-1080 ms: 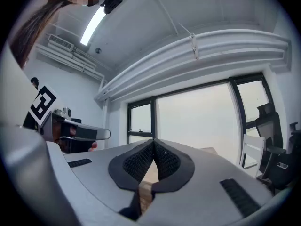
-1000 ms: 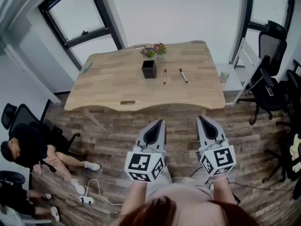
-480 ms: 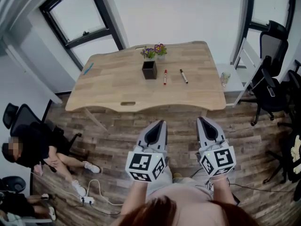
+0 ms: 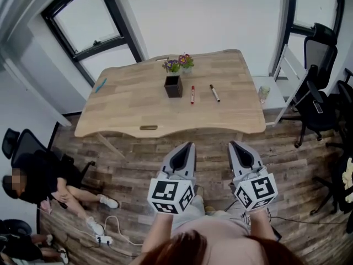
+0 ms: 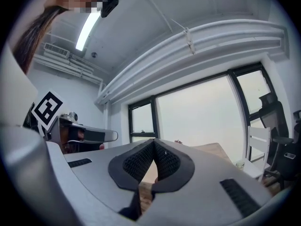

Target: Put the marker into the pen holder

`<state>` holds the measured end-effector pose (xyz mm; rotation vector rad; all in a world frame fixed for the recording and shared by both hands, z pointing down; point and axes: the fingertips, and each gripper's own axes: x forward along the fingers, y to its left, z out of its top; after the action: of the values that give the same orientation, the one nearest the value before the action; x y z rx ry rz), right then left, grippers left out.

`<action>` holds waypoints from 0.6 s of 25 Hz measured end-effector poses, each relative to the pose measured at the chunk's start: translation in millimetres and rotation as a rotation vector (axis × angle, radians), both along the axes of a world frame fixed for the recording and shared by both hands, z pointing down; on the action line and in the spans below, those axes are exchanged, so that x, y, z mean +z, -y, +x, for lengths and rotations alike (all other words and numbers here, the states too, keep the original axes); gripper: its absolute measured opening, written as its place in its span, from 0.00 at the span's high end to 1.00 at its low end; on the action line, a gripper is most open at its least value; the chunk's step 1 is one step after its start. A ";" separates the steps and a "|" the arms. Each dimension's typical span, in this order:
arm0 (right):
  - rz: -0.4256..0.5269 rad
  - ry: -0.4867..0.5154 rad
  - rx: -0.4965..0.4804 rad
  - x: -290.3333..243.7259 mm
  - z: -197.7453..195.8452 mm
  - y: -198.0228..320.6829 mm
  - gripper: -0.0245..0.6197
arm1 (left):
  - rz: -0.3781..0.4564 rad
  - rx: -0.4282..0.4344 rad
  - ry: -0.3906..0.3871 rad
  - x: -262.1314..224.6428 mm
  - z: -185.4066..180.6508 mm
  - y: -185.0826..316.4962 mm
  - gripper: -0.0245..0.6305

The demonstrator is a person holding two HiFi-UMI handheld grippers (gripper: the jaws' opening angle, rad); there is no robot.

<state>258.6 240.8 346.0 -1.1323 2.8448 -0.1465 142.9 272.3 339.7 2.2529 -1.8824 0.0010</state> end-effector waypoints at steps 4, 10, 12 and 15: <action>0.005 -0.001 0.003 -1.6 -7.4 13.4 0.96 | -0.003 0.019 0.000 0.6 -5.7 15.4 0.96; 0.012 -0.026 0.033 0.1 -20.8 36.9 0.96 | -0.026 0.038 -0.006 7.5 -22.2 38.4 0.96; 0.018 -0.039 0.031 0.6 -29.0 44.9 0.96 | -0.033 0.042 -0.009 9.5 -29.5 46.2 0.96; 0.028 -0.052 0.034 1.6 -41.1 57.2 0.96 | -0.034 0.052 -0.013 10.1 -39.7 57.2 0.96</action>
<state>217.5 183.6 347.6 -1.1960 2.8611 -0.0761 103.2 215.1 349.9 2.2729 -1.8034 0.0254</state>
